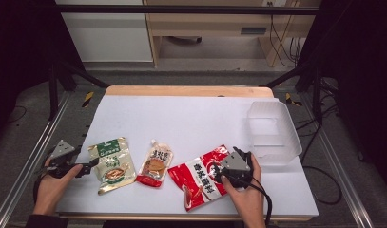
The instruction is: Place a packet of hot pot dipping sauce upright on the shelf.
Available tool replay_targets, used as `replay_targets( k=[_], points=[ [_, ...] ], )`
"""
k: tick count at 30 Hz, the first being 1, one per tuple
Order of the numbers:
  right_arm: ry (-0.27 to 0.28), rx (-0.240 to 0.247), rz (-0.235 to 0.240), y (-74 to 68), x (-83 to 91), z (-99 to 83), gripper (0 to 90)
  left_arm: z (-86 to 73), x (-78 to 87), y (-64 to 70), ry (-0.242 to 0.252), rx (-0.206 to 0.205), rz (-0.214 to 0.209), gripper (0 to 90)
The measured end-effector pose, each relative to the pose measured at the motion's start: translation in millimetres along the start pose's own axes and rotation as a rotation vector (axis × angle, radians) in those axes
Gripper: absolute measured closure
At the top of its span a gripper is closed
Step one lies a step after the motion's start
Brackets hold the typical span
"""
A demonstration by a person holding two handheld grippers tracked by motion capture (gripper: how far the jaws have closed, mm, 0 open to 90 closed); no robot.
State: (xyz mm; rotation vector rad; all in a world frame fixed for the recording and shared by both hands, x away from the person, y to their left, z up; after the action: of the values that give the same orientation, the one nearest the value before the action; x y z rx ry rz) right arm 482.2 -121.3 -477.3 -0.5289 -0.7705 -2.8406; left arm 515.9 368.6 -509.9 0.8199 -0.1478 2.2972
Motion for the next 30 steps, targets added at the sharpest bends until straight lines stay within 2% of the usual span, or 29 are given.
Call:
replay_targets(
  k=[2,7,10,13,16,18,21,23,24,27,29,30],
  points=[
    [-0.01,-0.021,-0.018,7.2,0.9,-3.9,15.6,-1.1,-3.6,2.4,-0.024,-0.008,-0.007,11.0],
    [-0.009,-0.053,-0.041,17.0,4.7,-8.0,15.4,-2.4,-6.8,0.6,-0.034,0.006,-0.012,13.6],
    [-0.019,-0.061,-0.033,17.0,3.6,-9.7,15.0,-2.3,-9.7,-0.5,-0.039,0.021,-0.027,17.7],
    [-0.023,-0.056,-0.027,15.4,2.9,-9.7,14.8,-2.4,-11.4,1.1,-0.052,0.014,-0.039,22.7],
    [-0.024,-0.052,-0.02,12.8,1.9,-9.2,14.4,-1.2,-13.9,6.8,-0.059,0.01,-0.074,28.1],
    [-0.026,-0.051,-0.019,12.5,1.6,-9.5,14.4,-1.0,-13.2,7.7,-0.062,0.006,-0.078,30.1],
    [-0.026,-0.054,-0.018,13.0,1.7,-9.6,13.9,0.6,-10.9,9.1,-0.047,0.017,-0.083,41.0],
    [-0.023,-0.054,-0.018,13.3,1.9,-9.3,13.6,1.5,-8.5,8.9,-0.039,0.02,-0.079,44.1],
    [-0.02,-0.058,-0.021,13.8,2.1,-8.8,12.7,2.0,-6.6,9.6,-0.027,0.029,-0.087,52.0],
    [-0.018,-0.063,-0.019,13.7,2.0,-8.2,11.6,1.6,-5.3,10.1,-0.032,0.025,-0.09,56.4],
    [-0.02,-0.067,-0.017,13.1,2.0,-7.9,11.1,2.2,-4.0,10.7,-0.032,0.016,-0.089,63.3],
    [-0.016,-0.07,-0.011,12.1,1.9,-7.3,10.5,3.2,-2.6,11.0,-0.029,0.015,-0.093,70.0]
  ],
)
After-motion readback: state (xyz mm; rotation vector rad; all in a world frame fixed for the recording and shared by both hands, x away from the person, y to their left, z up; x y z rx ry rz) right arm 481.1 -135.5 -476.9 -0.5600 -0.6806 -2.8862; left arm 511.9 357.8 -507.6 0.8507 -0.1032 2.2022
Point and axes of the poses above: each handheld gripper's, and its own axes: x roughly backward along the jaws, z roughly out of its top, y roughly to its right, the point moved 7 cm from there along -x, roughly forward along the jaws, and after that the axes turned 14 degrees about -z, right-handed, at the moved point
